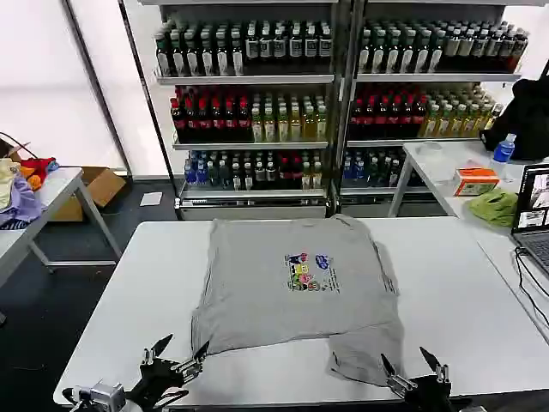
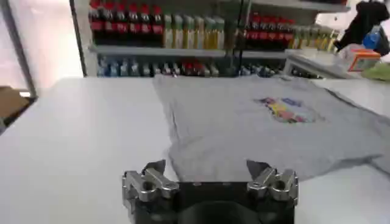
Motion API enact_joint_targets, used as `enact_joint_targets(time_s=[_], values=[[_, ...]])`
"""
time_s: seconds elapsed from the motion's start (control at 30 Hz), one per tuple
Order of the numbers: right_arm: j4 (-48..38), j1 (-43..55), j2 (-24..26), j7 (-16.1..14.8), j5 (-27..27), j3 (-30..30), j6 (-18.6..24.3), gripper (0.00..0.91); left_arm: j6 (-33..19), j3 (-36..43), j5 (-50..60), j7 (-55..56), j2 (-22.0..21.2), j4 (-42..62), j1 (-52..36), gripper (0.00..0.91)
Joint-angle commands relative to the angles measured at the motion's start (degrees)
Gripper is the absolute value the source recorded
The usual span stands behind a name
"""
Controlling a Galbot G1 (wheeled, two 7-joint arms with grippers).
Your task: Fold and organize the clothes.
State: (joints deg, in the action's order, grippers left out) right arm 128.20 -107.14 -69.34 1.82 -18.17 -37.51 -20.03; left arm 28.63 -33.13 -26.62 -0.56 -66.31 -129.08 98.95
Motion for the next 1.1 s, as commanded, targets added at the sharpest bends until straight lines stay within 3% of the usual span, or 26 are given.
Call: enact_joint_targets(time_s=[0.03, 0.47, 0.5, 0.57, 0.67, 0.77, 0.8, 0.93, 1.1], values=[[-0.4, -0.1, -0.1, 2.8, -0.8, 1.6, -2.8, 0.907, 3.8, 4.4, -3.9, 6.5, 0.6, 2.1, -3.1, 0.907], [-2.1, 0.4, -1.9, 4.0, -2.4, 3.4, -2.5, 0.897, 3.4, 6.1, -3.8, 9.2, -2.4, 5.7, -7.4, 0.907], [-2.2, 0.3, -2.1, 4.3, -2.4, 3.4, -2.6, 0.675, 3.4, 6.4, -3.8, 9.3, -2.3, 5.9, -7.4, 0.907], [-2.6, 0.3, -2.4, 4.6, -2.7, 3.4, -2.6, 0.01, 3.5, 6.7, -3.8, 9.3, -2.3, 6.1, -7.3, 0.907], [-3.2, 0.1, -2.3, 4.4, -2.7, 4.0, -2.4, 0.0, 3.4, 7.0, -3.7, 9.2, -2.4, 6.5, -7.5, 0.897], [-3.0, -0.2, -2.2, 4.2, -2.7, 5.0, -2.0, 0.0, 3.3, 7.5, -3.7, 9.1, -2.7, 6.7, -7.5, 0.645], [-2.8, 0.0, -2.3, 4.3, -2.7, 5.2, -1.7, 0.0, 3.3, 7.6, -3.8, 8.9, -3.0, 6.7, -7.4, 0.494], [-2.9, 0.6, -2.4, 4.3, -3.6, 5.5, -1.9, 0.0, 3.2, 7.9, -3.7, 9.0, -3.2, 7.0, -7.3, 0.232], [-2.7, 0.5, -2.2, 4.1, -3.8, 5.8, -1.3, 0.0, 3.3, 7.6, -3.7, 8.4, -3.2, 6.9, -6.6, 0.101]])
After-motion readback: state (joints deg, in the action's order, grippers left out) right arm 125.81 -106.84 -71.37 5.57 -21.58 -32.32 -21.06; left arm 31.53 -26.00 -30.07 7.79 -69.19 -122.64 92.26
